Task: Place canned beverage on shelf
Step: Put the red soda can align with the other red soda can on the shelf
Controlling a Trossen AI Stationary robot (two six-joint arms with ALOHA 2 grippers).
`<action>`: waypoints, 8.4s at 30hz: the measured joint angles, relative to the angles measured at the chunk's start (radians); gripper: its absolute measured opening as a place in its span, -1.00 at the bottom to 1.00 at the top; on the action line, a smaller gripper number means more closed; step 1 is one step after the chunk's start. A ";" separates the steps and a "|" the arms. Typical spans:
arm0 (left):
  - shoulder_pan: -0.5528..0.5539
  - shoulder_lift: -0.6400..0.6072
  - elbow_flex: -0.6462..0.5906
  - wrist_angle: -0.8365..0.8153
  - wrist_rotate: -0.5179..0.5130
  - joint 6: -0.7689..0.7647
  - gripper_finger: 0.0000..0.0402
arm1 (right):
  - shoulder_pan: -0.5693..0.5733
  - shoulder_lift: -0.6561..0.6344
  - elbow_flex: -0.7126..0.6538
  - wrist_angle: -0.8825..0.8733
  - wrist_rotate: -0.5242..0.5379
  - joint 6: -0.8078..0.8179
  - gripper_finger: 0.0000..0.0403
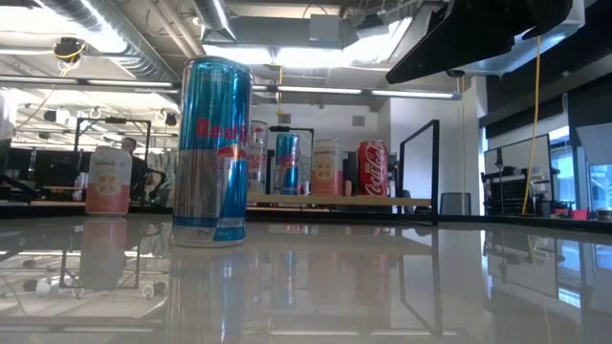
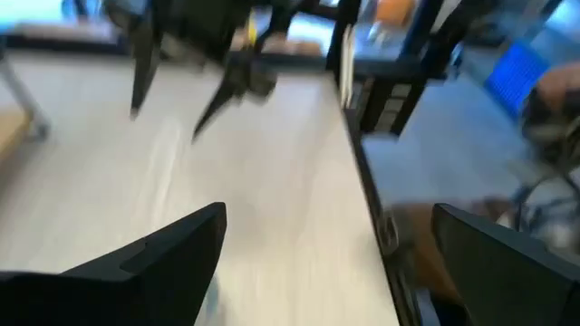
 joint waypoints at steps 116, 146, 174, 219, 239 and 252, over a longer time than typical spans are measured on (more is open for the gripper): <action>0.375 0.707 0.963 -0.909 0.475 0.355 0.35 | 0.071 0.000 0.000 -0.195 -0.103 0.261 0.49; 0.708 0.706 0.616 -0.743 0.594 0.812 0.37 | 0.097 0.034 -0.023 -0.186 -0.100 0.418 0.49; 0.633 0.701 0.651 -0.679 0.501 0.801 0.62 | 0.094 0.034 -0.023 -0.188 -0.097 0.388 0.49; 0.030 -0.003 -0.408 0.316 -0.235 0.068 0.62 | -0.273 0.204 -0.002 0.650 -0.489 -0.128 0.58; 0.028 -0.003 -0.408 0.323 -0.190 0.060 0.62 | -0.298 0.310 0.095 0.480 -0.371 -0.123 0.79; 0.028 -0.003 -0.408 0.323 -0.193 0.060 0.62 | -0.306 0.309 0.095 0.447 -0.353 -0.073 0.48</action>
